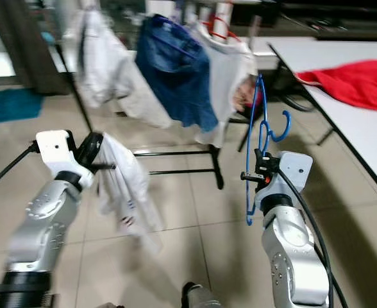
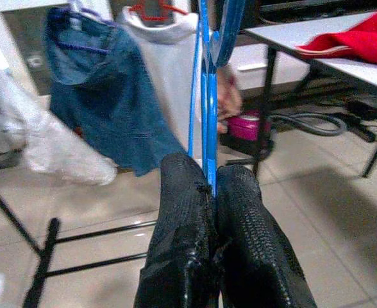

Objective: Hang hanger

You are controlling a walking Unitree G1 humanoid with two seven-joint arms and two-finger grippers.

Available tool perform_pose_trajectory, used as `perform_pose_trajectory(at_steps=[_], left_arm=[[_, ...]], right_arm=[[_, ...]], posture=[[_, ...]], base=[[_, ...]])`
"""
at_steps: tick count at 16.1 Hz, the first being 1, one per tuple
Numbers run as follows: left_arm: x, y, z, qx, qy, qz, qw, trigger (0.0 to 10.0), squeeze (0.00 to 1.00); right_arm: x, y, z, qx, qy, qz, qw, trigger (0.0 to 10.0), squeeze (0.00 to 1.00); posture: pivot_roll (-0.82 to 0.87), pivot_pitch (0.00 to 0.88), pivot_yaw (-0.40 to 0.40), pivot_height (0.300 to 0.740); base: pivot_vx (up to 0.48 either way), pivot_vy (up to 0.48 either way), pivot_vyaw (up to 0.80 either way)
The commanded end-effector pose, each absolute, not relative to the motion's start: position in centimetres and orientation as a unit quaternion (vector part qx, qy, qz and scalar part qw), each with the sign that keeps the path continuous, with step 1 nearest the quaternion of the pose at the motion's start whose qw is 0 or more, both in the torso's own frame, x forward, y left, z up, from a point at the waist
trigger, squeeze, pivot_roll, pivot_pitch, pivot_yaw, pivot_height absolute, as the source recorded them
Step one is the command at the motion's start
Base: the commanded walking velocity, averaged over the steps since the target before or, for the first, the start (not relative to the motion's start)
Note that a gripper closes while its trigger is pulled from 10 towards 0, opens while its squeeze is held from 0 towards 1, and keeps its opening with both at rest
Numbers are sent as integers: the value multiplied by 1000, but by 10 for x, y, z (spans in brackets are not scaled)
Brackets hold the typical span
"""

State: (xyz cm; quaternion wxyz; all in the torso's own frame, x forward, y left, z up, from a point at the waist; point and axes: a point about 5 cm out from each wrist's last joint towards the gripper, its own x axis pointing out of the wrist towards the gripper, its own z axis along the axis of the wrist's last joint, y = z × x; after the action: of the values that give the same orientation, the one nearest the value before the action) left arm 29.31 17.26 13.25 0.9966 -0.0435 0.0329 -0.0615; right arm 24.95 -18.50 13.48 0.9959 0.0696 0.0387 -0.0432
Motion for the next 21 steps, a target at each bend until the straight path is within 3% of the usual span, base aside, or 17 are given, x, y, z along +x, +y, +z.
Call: perform_pose_trajectory(at_steps=[1, 5, 8, 14, 17, 18, 19, 21], left_arm=[[287, 167, 134, -49, 39, -114, 992, 10000, 0], [275, 173, 118, -15, 99, -108, 989, 10000, 0], [277, 173, 124, -4, 86, -121, 989, 10000, 0], [282, 149, 128, 9, 87, -200, 976, 10000, 0], [283, 176, 126, -14, 102, -163, 981, 10000, 0], [286, 184, 125, -40, 100, -146, 983, 10000, 0], [285, 190, 122, -10, 109, -108, 988, 10000, 0], [275, 189, 123, 36, 121, -116, 985, 10000, 0]], right_arm=[[246, -188, 134, 62, 48, -55, 995, 10000, 0], [235, -188, 130, 112, 64, -59, 990, 10000, 0], [230, -191, 122, 73, 90, -59, 992, 10000, 0], [226, -191, 131, 101, 64, -79, 990, 10000, 0], [228, -171, 120, 107, 83, -39, 990, 10000, 0], [232, -164, 118, 107, 90, -31, 990, 10000, 0], [232, -163, 118, 107, 91, -13, 990, 10000, 0], [235, -168, 110, 98, 100, -19, 990, 10000, 0]], posture=[[-162, 70, 11, 740], [-180, 84, 8, 740], [-179, 113, 31, 740], [-197, 91, 84, 740], [-219, 13, 58, 740], [-217, 55, 66, 740], [-151, 24, 42, 740], [-131, 4, -12, 740]], base=[[0, 0, -800], [0, 0, -800], [0, 0, -800], [0, 0, -800], [0, 0, -800], [0, 0, -800], [0, 0, -800], [0, 0, -800]])
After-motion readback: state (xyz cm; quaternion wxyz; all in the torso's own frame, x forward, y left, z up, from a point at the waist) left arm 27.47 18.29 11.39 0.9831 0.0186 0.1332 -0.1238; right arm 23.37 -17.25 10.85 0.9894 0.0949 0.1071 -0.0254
